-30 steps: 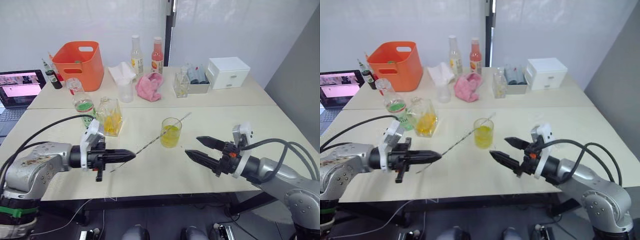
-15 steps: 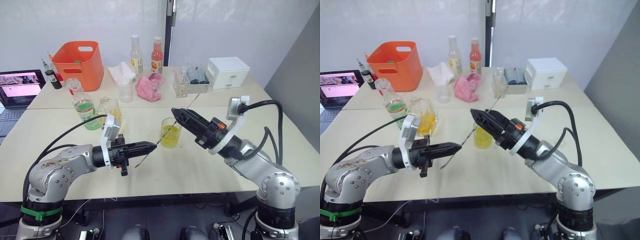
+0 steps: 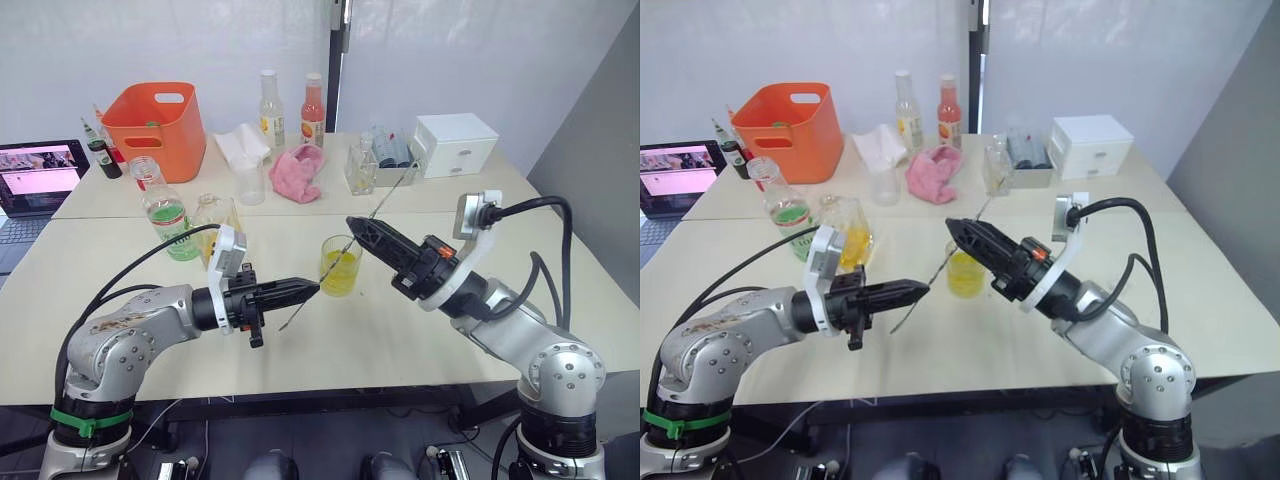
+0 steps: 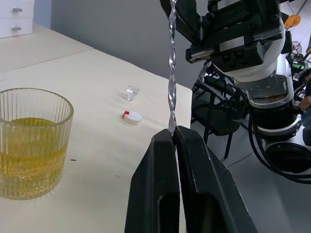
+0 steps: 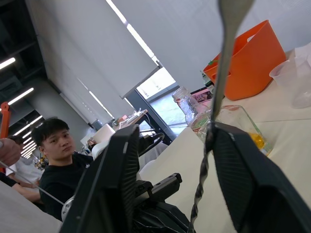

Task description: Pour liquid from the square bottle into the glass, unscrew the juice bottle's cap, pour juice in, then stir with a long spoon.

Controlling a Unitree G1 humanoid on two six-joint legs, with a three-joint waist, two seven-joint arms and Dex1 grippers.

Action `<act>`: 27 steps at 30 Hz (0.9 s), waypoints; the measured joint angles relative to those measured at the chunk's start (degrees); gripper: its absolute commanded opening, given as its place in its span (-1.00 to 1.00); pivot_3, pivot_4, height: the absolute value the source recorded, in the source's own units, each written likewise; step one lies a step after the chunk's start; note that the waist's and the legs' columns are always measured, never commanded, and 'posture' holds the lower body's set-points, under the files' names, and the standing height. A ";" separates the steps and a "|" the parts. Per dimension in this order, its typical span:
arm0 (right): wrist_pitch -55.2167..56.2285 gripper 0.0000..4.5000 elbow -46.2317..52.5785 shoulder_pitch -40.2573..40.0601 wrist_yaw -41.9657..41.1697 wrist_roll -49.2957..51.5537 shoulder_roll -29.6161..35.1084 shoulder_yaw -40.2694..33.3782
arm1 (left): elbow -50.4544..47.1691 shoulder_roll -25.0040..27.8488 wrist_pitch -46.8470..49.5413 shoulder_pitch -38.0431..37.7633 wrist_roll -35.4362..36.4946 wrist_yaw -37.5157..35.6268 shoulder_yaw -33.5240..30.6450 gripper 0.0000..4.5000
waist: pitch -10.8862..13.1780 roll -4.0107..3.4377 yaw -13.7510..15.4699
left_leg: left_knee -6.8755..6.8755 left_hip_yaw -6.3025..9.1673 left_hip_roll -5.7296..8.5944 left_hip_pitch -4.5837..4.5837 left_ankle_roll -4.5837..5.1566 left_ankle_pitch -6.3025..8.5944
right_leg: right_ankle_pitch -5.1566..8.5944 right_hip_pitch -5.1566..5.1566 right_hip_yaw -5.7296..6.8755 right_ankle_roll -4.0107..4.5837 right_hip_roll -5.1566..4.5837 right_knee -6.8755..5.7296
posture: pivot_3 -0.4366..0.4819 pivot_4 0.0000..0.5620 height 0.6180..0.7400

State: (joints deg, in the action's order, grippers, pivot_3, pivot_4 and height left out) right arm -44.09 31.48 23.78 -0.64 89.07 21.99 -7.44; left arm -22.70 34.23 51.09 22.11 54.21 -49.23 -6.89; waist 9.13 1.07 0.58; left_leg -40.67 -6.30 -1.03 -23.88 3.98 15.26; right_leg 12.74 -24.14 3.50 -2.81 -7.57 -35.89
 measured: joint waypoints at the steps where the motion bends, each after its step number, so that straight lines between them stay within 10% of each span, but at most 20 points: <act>1: 0.12 -0.71 0.00 0.00 0.05 0.00 0.00 0.01 | 0.01 0.00 -0.12 0.00 -0.01 -0.21 0.03 -1.00 | 0.00 0.00 0.00 | 0.00 0.00 0.00 0.00 0.00 0.00 | 0.00 0.00 0.00 0.00 0.00 0.00 | -0.05 -0.47 1.00; 3: 0.21 -0.99 0.00 0.00 0.08 0.00 0.06 0.01 | 0.01 0.01 -0.42 0.00 -0.03 -0.43 0.09 -1.00 | 0.00 0.00 -0.02 | 0.00 0.00 0.00 0.00 0.00 0.00 | 0.00 0.00 0.00 0.00 0.00 0.00 | -0.05 -0.47 1.00; 16: 0.96 -0.99 -0.04 -0.10 0.06 0.01 0.93 0.44 | 0.49 1.02 -1.19 0.01 0.40 -1.07 0.30 -1.00 | 0.00 0.00 -0.03 | 0.00 -0.01 -0.02 0.00 0.00 0.00 | 0.00 -0.01 -0.01 0.00 0.00 0.02 | -0.05 -0.47 1.00; 27: 1.24 -1.00 -0.20 0.49 -2.09 -1.41 3.92 0.02 | 2.18 6.14 -1.95 -4.05 -0.90 -3.11 -0.70 0.60 | 0.00 0.00 -0.06 | 0.00 -0.03 -0.02 0.00 0.01 0.01 | 0.01 -0.04 -0.01 0.01 0.00 0.04 | -0.05 -0.47 1.00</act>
State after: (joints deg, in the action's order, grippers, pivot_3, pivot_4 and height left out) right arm -42.85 31.28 24.26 -2.72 87.66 25.90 -7.41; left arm -20.52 40.37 49.14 18.06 53.31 -52.34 -7.58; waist 9.14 1.07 0.52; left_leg -40.66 -6.33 -1.06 -23.88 3.99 15.26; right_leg 12.75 -24.18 3.48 -2.80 -7.57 -35.85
